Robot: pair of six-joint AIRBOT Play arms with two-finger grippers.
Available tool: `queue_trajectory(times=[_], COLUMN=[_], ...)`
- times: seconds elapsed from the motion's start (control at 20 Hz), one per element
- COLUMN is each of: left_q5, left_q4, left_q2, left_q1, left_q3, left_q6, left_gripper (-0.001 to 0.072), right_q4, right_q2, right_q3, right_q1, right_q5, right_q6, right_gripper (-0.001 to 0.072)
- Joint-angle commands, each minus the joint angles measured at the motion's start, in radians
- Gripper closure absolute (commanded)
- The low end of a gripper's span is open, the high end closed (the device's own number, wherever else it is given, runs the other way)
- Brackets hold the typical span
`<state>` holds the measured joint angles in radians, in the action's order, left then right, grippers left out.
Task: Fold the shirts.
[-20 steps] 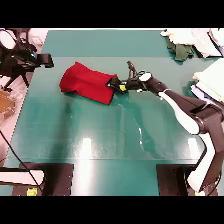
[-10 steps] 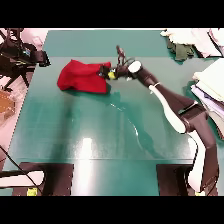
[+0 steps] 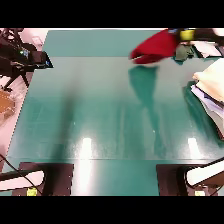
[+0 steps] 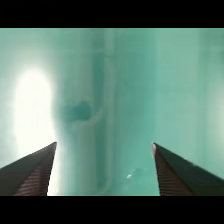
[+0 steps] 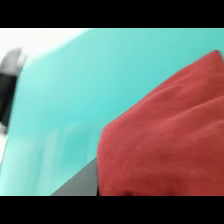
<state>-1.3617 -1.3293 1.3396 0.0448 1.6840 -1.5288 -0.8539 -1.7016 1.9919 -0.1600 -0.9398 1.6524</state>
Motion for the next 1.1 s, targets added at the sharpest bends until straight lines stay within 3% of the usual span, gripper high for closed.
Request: queue_trajectory(times=[0.0, 0.3, 0.5, 0.7, 0.85, 0.9, 1.0, 1.05], left_q5=[-0.016, 0.037, 0.047, -0.032, -0.113, -0.125, -0.132, -0.130], left_q4=[0.087, 0.225, 0.326, 0.506, 0.618, 0.637, 0.678, 0.686], left_q2=[-0.055, -0.080, -0.080, -0.083, -0.098, -0.105, -0.115, -0.122], left_q1=[0.000, 0.000, 0.000, 0.000, 0.000, 0.000, 0.000, 0.000], left_q3=[0.000, 0.000, 0.000, 0.001, 0.001, 0.001, 0.001, 0.001], left_q6=[0.000, -0.017, -0.042, -0.042, -0.039, -0.039, -0.038, -0.038], left_gripper=[0.0006, 0.0006, 0.0006, 0.0006, 0.0005, 0.0006, 0.0005, 0.0005], right_q4=[-0.011, -0.019, -0.237, -0.459, -0.507, -0.497, -0.404, -0.311], right_q2=[0.126, 0.252, 0.254, 0.253, 0.247, 0.244, 0.245, 0.247], right_q3=[-0.002, -0.003, -0.081, -0.262, -0.383, -0.401, -0.397, -0.373], right_q1=[-0.322, -0.717, -0.778, -0.778, -0.790, -0.803, -0.870, -0.924], right_q5=[-0.127, -0.421, -0.670, -0.691, -0.676, -0.675, -0.664, -0.659], right_q6=[0.033, -0.026, -0.032, -0.019, 0.017, 0.038, 0.044, 0.042], right_gripper=[0.0693, 0.0692, 0.0690, 0.0682, 0.0439, 0.0437, 0.0245, 0.0201])
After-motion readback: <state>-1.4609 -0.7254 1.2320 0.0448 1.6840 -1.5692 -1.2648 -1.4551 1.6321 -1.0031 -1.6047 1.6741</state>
